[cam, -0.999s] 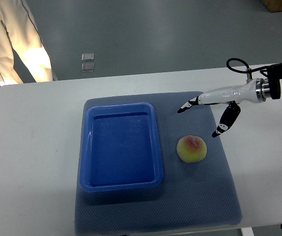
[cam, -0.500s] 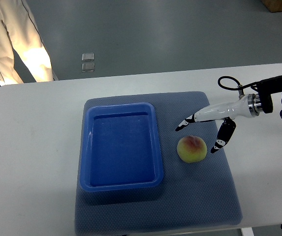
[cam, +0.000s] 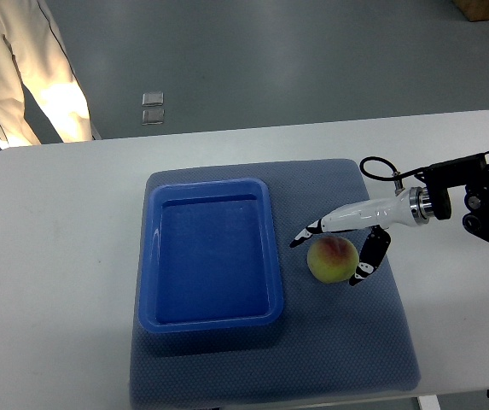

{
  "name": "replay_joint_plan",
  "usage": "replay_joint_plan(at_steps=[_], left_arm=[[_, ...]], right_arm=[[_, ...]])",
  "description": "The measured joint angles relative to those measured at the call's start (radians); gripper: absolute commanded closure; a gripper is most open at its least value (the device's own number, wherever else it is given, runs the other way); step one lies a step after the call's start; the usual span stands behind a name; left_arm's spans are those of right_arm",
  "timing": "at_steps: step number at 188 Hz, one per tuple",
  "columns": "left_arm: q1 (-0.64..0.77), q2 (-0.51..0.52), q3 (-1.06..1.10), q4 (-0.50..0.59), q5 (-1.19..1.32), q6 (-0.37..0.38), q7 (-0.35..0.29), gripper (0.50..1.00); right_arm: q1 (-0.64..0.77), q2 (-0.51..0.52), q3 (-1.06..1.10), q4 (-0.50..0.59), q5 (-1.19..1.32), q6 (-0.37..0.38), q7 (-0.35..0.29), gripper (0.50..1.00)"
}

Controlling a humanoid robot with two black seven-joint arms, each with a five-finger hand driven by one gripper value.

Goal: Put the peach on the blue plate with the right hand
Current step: 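Lower the right hand around the peach and close the fingers on it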

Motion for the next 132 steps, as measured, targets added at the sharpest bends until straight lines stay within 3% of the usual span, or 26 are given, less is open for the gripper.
replay_joint_plan(at_steps=[86, 89, 111, 112, 132], left_arm=[[0.000, 0.000, 0.000, 0.000, 0.000, 0.000, 0.000, 0.500], [0.000, 0.000, 0.000, 0.000, 0.000, 0.000, 0.000, 0.500], [0.000, 0.000, 0.000, 0.000, 0.000, 0.000, 0.000, 0.500], [0.000, 0.000, 0.000, 0.000, 0.000, 0.000, 0.000, 0.500], [0.000, 0.000, 0.000, 0.000, 0.000, 0.000, 0.000, 0.500]], right_arm=[[-0.015, 0.026, 0.000, -0.018, -0.003, -0.024, -0.014, 0.599], [-0.015, 0.027, 0.000, -0.018, -0.003, -0.024, -0.014, 0.630], [-0.016, 0.032, 0.000, -0.018, -0.003, -0.024, -0.014, 0.642], [-0.016, 0.032, 0.000, -0.018, -0.003, -0.024, -0.014, 0.664], [-0.016, 0.032, 0.000, -0.018, -0.007, -0.023, -0.014, 0.689]])
